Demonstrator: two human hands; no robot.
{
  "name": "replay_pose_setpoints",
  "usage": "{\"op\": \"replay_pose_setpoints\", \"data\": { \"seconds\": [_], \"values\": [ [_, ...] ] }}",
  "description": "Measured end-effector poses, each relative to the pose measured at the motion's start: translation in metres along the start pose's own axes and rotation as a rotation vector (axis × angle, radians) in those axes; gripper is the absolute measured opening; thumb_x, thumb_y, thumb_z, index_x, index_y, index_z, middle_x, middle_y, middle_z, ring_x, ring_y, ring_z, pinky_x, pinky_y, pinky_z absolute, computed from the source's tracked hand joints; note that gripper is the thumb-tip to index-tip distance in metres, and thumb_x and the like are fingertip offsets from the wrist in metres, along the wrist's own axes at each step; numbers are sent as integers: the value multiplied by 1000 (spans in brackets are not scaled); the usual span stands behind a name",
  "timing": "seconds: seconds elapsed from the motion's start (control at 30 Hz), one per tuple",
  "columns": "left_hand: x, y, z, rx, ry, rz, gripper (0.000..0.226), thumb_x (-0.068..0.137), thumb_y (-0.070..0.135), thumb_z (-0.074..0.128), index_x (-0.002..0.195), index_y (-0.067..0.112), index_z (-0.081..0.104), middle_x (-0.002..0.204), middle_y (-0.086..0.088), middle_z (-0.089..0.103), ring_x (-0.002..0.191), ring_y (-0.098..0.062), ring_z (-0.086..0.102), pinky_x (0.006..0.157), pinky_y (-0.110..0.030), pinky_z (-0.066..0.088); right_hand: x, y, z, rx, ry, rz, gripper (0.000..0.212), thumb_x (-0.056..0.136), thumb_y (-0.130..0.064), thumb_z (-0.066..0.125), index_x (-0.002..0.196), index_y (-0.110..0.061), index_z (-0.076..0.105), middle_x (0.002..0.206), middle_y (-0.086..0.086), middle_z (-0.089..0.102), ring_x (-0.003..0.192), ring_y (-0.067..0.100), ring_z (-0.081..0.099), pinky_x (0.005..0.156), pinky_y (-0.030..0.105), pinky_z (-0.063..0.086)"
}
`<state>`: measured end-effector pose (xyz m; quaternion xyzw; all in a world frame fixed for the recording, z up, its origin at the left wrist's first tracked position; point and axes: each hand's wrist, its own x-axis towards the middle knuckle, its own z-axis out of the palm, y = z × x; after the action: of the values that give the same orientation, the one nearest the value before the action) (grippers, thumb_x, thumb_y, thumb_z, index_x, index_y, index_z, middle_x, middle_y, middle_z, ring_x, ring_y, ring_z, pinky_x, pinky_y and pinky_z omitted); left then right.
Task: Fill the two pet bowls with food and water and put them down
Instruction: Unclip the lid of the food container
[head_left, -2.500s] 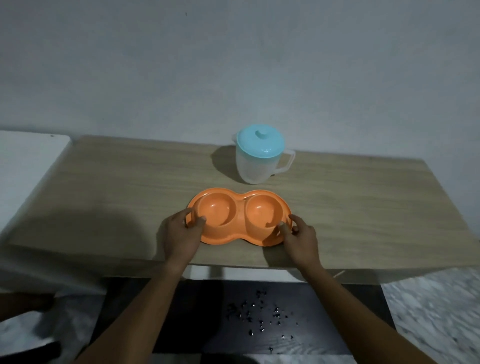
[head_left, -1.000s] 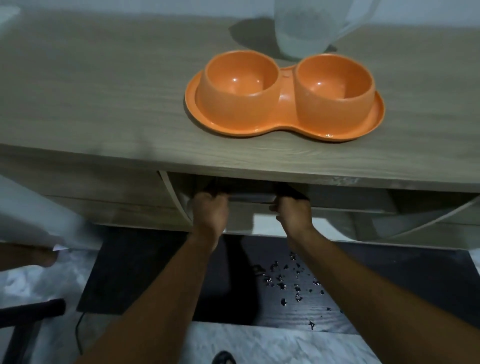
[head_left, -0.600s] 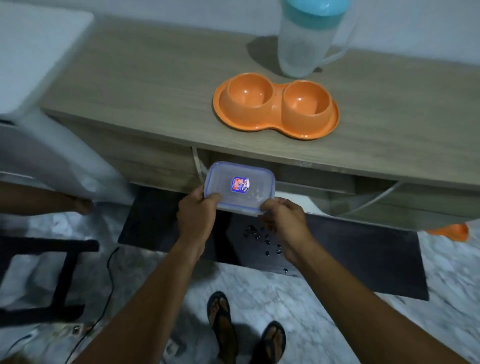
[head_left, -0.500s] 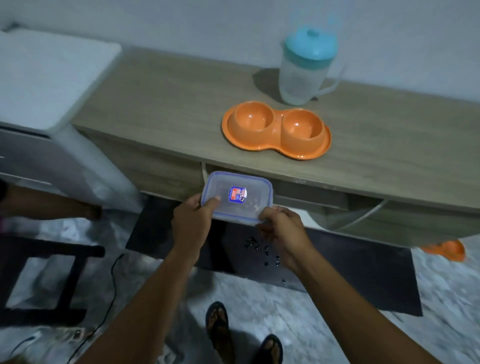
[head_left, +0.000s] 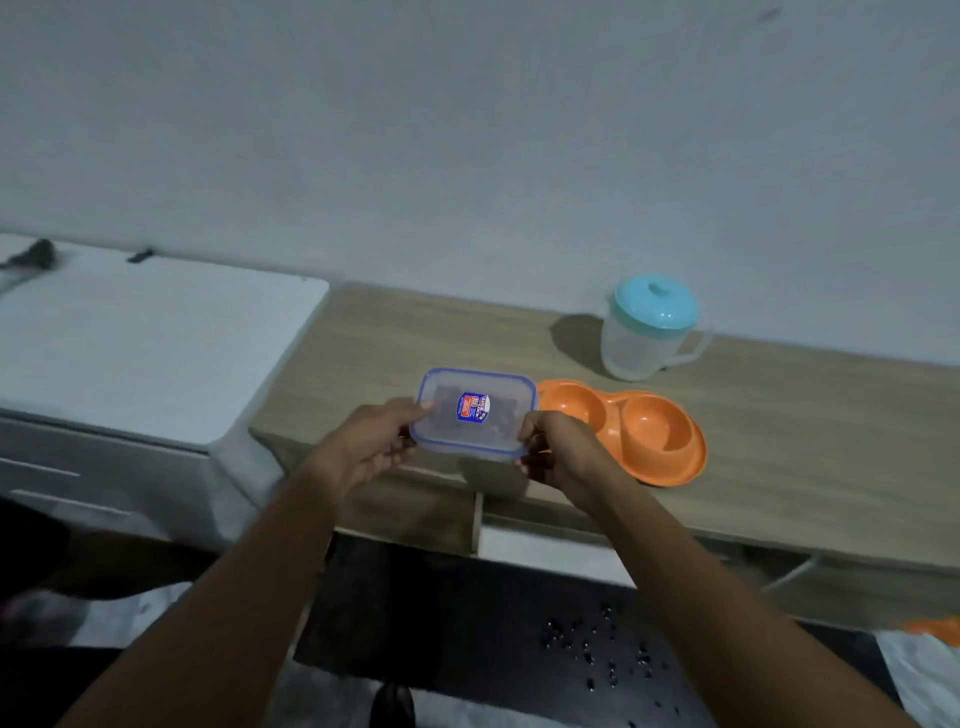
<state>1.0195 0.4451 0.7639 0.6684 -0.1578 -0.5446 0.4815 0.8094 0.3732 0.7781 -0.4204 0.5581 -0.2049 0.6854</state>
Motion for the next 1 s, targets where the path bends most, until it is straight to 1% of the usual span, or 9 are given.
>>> {"op": "replay_pose_setpoints", "data": {
  "seconds": [0.13, 0.23, 0.33, 0.43, 0.53, 0.67, 0.77, 0.87, 1.0],
  "values": [
    [63, 23, -32, 72, -68, -121, 16, 91, 23, 69, 91, 8, 64, 78, -5, 62, 67, -14, 58, 67, -25, 53, 48, -19, 35, -203, 90, -43, 13, 80, -7, 57, 93, -5, 55, 81, 13, 53, 61, 26, 56, 56, 31, 53],
    [102, 28, -46, 151, -95, -181, 17, 91, 22, 70, 88, 7, 62, 74, -6, 57, 68, -15, 58, 70, -28, 55, 72, -19, 57, -294, 174, -28, 11, 83, -9, 54, 93, -4, 57, 80, 12, 58, 55, 25, 59, 57, 32, 54],
    [126, 33, -53, 189, -134, -221, 20, 88, 22, 73, 88, 5, 63, 72, -6, 58, 65, -15, 57, 66, -28, 54, 83, -14, 69, -295, 239, -15, 14, 86, -16, 55, 91, -4, 60, 76, 12, 60, 53, 25, 61, 56, 32, 54],
    [141, 46, -57, 211, -169, -236, 22, 87, 24, 75, 93, 5, 65, 79, -8, 60, 67, -16, 58, 70, -29, 57, 94, -15, 78, -279, 340, -32, 22, 92, -23, 56, 96, -3, 65, 74, 16, 66, 53, 26, 65, 54, 31, 54],
    [149, 49, -60, 234, -138, -186, 28, 87, 28, 74, 102, 5, 67, 94, -11, 69, 85, -22, 66, 84, -34, 57, 103, -18, 84, -216, 362, -38, 25, 100, -33, 56, 95, -10, 65, 73, 16, 68, 52, 23, 64, 49, 28, 53],
    [163, 51, -65, 156, -128, -133, 29, 85, 27, 77, 101, 6, 69, 104, -12, 73, 96, -23, 69, 80, -32, 58, 109, -23, 93, 15, 394, 23, 26, 98, -33, 65, 83, -13, 60, 72, 12, 62, 53, 22, 59, 50, 27, 49],
    [167, 56, -64, 83, -182, -226, 29, 86, 20, 75, 107, 3, 65, 104, -13, 69, 95, -22, 64, 83, -31, 54, 113, -30, 96, 192, 398, 146, 29, 95, -30, 70, 83, -9, 54, 77, 10, 56, 58, 22, 54, 52, 29, 45],
    [169, 57, -62, -61, -223, -311, 20, 88, 15, 72, 103, 3, 64, 95, -10, 67, 85, -18, 62, 77, -26, 53, 116, -35, 97, 242, 357, 255, 31, 96, -32, 69, 84, -9, 53, 77, 8, 52, 62, 19, 51, 56, 28, 43],
    [178, 58, -56, -72, -212, -209, 31, 89, 8, 70, 117, 0, 63, 102, -16, 69, 85, -23, 66, 76, -34, 58, 123, -36, 96, 302, 340, 308, 33, 96, -36, 68, 86, -8, 54, 77, 8, 52, 64, 20, 52, 59, 28, 42]
  ]
}}
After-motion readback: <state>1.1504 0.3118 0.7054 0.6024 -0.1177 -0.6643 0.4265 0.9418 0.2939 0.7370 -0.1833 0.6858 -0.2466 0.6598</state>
